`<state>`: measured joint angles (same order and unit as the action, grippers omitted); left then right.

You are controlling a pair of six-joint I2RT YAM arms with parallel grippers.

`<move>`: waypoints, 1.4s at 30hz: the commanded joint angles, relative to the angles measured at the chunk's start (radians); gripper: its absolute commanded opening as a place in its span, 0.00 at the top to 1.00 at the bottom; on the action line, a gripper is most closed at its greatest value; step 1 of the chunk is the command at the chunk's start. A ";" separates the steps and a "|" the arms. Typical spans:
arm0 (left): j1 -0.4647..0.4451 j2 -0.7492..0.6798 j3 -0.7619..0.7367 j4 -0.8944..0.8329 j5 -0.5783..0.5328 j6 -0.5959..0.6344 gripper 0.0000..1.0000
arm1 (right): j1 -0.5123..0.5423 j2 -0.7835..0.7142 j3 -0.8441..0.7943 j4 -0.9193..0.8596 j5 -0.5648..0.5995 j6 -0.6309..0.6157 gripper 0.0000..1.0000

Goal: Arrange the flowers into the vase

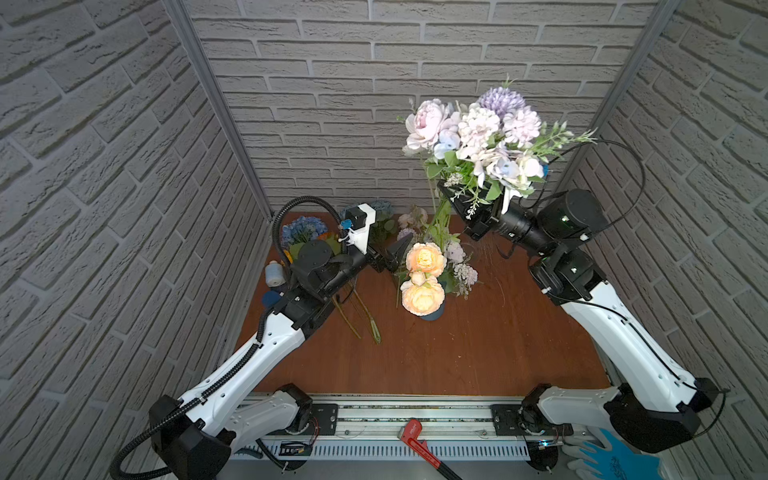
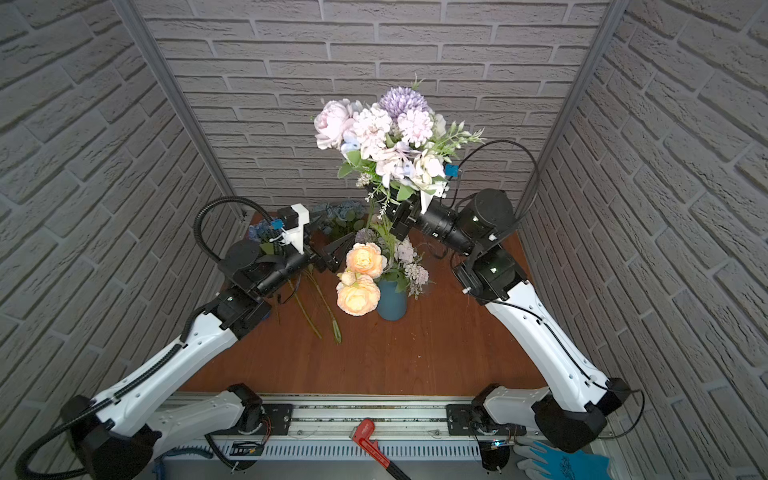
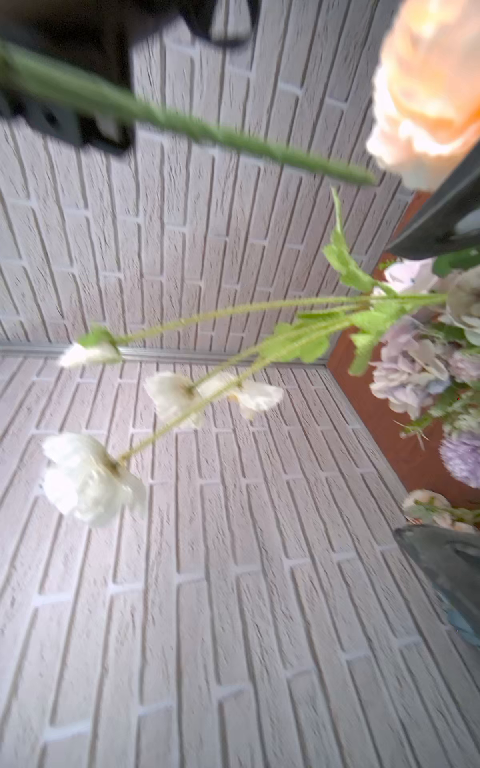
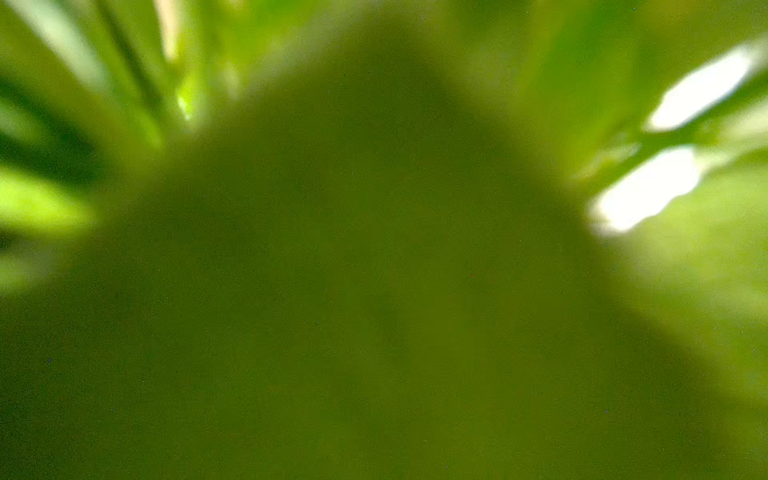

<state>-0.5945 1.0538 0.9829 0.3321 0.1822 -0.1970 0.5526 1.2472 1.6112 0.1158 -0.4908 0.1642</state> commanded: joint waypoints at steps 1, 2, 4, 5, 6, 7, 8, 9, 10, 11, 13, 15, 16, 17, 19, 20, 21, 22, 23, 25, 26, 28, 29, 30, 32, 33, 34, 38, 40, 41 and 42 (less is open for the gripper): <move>0.049 -0.038 -0.053 0.010 -0.126 -0.067 0.02 | 0.000 -0.064 0.031 -0.033 0.058 -0.086 0.94; 0.063 -0.048 -0.070 0.011 -0.129 -0.084 0.02 | -0.002 -0.079 0.030 -0.049 0.067 -0.097 0.94; 0.091 -0.058 -0.099 0.015 -0.133 -0.120 0.02 | -0.001 -0.117 0.010 -0.074 0.098 -0.107 0.94; 0.100 -0.058 -0.106 0.015 -0.134 -0.133 0.02 | -0.001 -0.136 -0.004 -0.079 0.111 -0.113 0.94; 0.107 -0.057 -0.116 0.016 -0.136 -0.145 0.02 | -0.002 -0.161 -0.020 -0.090 0.125 -0.124 0.94; 0.113 -0.053 -0.124 0.018 -0.139 -0.157 0.02 | -0.002 -0.183 -0.039 -0.102 0.140 -0.131 0.94; 0.117 -0.048 -0.132 0.020 -0.144 -0.168 0.02 | -0.002 -0.204 -0.058 -0.112 0.156 -0.133 0.94; 0.120 -0.041 -0.143 0.026 -0.154 -0.179 0.02 | -0.002 -0.227 -0.080 -0.123 0.174 -0.136 0.94; 0.124 -0.030 -0.153 0.030 -0.166 -0.195 0.02 | -0.002 -0.250 -0.105 -0.139 0.187 -0.140 0.94; 0.130 -0.020 -0.161 0.036 -0.168 -0.212 0.02 | -0.002 -0.269 -0.128 -0.149 0.193 -0.145 0.94; 0.145 0.012 -0.180 0.060 -0.159 -0.259 0.02 | -0.002 -0.309 -0.213 -0.133 0.198 -0.152 0.94; 0.158 0.048 -0.192 0.082 -0.139 -0.310 0.02 | -0.002 -0.351 -0.312 -0.085 0.203 -0.147 0.94; 0.161 0.069 -0.194 0.090 -0.132 -0.334 0.02 | -0.002 -0.370 -0.360 -0.067 0.205 -0.146 0.94; 0.163 0.086 -0.196 0.095 -0.132 -0.355 0.02 | -0.002 -0.383 -0.399 -0.058 0.211 -0.143 0.94; 0.170 0.124 -0.202 0.102 -0.127 -0.407 0.02 | -0.002 -0.401 -0.490 -0.023 0.213 -0.138 0.94; 0.173 0.140 -0.206 0.103 -0.127 -0.427 0.02 | -0.002 -0.406 -0.528 0.001 0.199 -0.137 0.94; 0.178 0.159 -0.210 0.103 -0.130 -0.452 0.02 | -0.002 -0.408 -0.568 0.032 0.179 -0.143 0.94; 0.181 0.177 -0.216 0.104 -0.133 -0.476 0.02 | -0.002 -0.410 -0.603 0.057 0.154 -0.152 0.94; 0.183 0.190 -0.220 0.106 -0.135 -0.499 0.02 | -0.001 -0.411 -0.630 0.078 0.132 -0.161 0.94; 0.182 0.225 -0.232 0.136 -0.120 -0.538 0.02 | 0.000 -0.413 -0.674 0.110 0.114 -0.165 0.94; 0.180 0.239 -0.236 0.149 -0.111 -0.551 0.02 | -0.002 -0.413 -0.687 0.114 0.108 -0.175 0.94; 0.171 0.270 -0.242 0.174 -0.102 -0.572 0.02 | 0.000 -0.411 -0.716 0.134 0.099 -0.186 0.94; 0.163 0.283 -0.242 0.182 -0.102 -0.575 0.02 | -0.002 -0.408 -0.736 0.165 0.093 -0.188 0.94; 0.153 0.300 -0.242 0.192 -0.103 -0.578 0.02 | -0.001 -0.404 -0.762 0.209 0.092 -0.196 0.94; 0.138 0.328 -0.239 0.209 -0.100 -0.581 0.02 | -0.001 -0.396 -0.819 0.307 0.090 -0.212 0.94; 0.132 0.346 -0.237 0.220 -0.097 -0.583 0.02 | -0.001 -0.392 -0.852 0.361 0.093 -0.225 0.94; 0.130 0.362 -0.237 0.234 -0.091 -0.586 0.02 | -0.002 -0.388 -0.884 0.413 0.102 -0.232 0.94; 0.128 0.423 -0.230 0.279 -0.065 -0.596 0.02 | -0.002 -0.355 -0.973 0.612 0.129 -0.276 0.94; 0.130 0.458 -0.214 0.295 -0.038 -0.596 0.02 | -0.001 -0.323 -1.003 0.705 0.118 -0.321 0.94; 0.129 0.473 -0.205 0.303 -0.027 -0.597 0.02 | -0.002 -0.310 -1.012 0.746 0.123 -0.330 0.94; 0.128 0.491 -0.195 0.312 -0.015 -0.598 0.02 | -0.001 -0.295 -1.021 0.793 0.135 -0.337 0.94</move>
<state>-0.4664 1.5154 0.7536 0.5449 0.1246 -0.7872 0.5518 0.9405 0.6044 0.6544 -0.3725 -0.1177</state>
